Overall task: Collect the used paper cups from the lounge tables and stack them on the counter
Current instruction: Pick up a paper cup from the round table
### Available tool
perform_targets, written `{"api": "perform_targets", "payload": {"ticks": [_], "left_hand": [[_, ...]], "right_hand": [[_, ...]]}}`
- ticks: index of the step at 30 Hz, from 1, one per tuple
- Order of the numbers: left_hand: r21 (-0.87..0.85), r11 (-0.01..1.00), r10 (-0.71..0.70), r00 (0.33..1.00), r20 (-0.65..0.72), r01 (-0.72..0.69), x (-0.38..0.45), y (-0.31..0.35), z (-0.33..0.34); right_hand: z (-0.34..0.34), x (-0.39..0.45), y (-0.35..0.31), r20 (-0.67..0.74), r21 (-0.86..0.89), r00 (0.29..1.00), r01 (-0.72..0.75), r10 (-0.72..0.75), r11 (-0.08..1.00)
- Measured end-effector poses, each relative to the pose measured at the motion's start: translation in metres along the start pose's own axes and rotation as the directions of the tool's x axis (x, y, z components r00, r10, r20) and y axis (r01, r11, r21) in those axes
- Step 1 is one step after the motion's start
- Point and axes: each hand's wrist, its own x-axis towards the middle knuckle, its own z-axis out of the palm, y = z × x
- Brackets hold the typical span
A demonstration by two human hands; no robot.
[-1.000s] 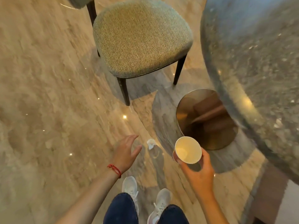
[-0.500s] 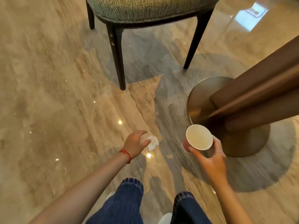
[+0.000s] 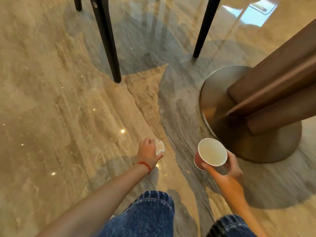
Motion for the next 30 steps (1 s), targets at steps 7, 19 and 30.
{"api": "perform_targets", "payload": {"ticks": [7,19,30], "left_hand": [[-0.116,0.993,-0.015,0.999,-0.029,0.011,0.008,-0.010,-0.003],[-0.890,0.191,-0.374,0.869,0.324,0.414,-0.034,-0.004,-0.081],[-0.944,-0.118,-0.450,0.831,0.328,0.309,-0.130,0.029,-0.234]], "right_hand": [[0.006,-0.004,0.002,0.015,0.015,0.999,-0.046,0.046,0.999],[0.028,0.007,-0.051,0.122,0.011,0.992,-0.041,0.039,0.999],[0.011,-0.011,-0.194,0.238,0.048,0.971,0.000,-0.012,0.999]]}}
